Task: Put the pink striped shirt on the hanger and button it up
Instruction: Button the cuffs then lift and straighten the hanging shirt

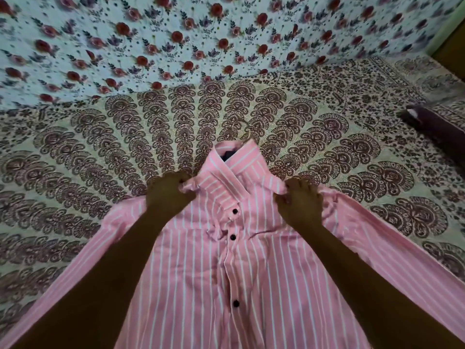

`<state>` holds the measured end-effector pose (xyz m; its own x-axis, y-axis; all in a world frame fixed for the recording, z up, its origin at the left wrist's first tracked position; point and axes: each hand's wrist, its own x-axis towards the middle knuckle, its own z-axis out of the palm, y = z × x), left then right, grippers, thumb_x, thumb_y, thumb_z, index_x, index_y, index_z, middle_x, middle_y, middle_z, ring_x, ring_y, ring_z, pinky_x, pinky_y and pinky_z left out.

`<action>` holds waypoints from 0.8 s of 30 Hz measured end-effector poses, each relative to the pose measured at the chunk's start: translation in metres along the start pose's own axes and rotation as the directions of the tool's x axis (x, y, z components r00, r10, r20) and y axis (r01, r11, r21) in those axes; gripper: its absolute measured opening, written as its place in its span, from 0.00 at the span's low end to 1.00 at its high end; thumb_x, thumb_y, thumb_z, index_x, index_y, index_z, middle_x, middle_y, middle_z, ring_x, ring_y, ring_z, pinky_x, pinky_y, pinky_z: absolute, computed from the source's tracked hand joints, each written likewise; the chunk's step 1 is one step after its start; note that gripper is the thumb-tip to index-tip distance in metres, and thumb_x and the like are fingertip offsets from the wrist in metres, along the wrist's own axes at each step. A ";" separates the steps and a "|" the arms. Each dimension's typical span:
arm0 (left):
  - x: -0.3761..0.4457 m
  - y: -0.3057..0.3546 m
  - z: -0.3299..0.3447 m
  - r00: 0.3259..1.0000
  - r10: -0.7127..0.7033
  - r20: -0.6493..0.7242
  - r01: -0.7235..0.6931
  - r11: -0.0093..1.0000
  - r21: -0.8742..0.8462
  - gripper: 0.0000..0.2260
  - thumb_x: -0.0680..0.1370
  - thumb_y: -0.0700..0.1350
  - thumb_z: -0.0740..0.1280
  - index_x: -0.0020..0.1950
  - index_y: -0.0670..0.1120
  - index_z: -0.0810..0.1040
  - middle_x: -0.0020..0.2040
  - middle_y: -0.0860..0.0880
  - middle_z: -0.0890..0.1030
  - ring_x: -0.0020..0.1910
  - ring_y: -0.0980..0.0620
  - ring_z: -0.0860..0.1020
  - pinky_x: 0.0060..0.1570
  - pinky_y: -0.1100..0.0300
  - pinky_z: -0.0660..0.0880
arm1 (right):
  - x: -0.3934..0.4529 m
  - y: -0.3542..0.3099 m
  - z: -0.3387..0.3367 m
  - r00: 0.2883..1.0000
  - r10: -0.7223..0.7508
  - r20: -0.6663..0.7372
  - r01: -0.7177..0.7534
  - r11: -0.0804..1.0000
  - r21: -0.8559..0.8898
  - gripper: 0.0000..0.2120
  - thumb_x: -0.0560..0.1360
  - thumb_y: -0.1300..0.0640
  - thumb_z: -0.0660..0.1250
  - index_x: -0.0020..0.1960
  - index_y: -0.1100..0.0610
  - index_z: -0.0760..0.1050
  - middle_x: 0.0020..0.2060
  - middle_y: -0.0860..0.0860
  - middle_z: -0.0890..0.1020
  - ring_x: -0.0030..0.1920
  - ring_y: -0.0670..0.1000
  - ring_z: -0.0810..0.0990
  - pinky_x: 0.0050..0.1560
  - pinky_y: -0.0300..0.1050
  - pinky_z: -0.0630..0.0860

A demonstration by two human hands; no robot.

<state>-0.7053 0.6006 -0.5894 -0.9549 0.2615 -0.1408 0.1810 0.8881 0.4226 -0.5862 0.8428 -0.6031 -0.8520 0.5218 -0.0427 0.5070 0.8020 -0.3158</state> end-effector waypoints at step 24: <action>-0.206 -0.012 -0.025 0.979 0.028 -0.203 -0.088 0.952 -0.295 0.20 0.62 0.50 0.68 0.53 0.51 0.80 0.48 0.46 0.84 0.48 0.46 0.82 0.51 0.46 0.75 | -0.198 -0.043 -0.077 0.952 0.292 0.096 -0.203 0.364 0.909 0.10 0.74 0.66 0.66 0.46 0.51 0.78 0.42 0.50 0.80 0.41 0.48 0.77 0.53 0.50 0.78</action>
<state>-0.5172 0.5265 -0.5431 -0.9773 0.2044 0.0557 0.1872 0.7105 0.6783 -0.4291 0.7269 -0.5082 -0.6754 0.7027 -0.2237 0.2392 -0.0781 -0.9678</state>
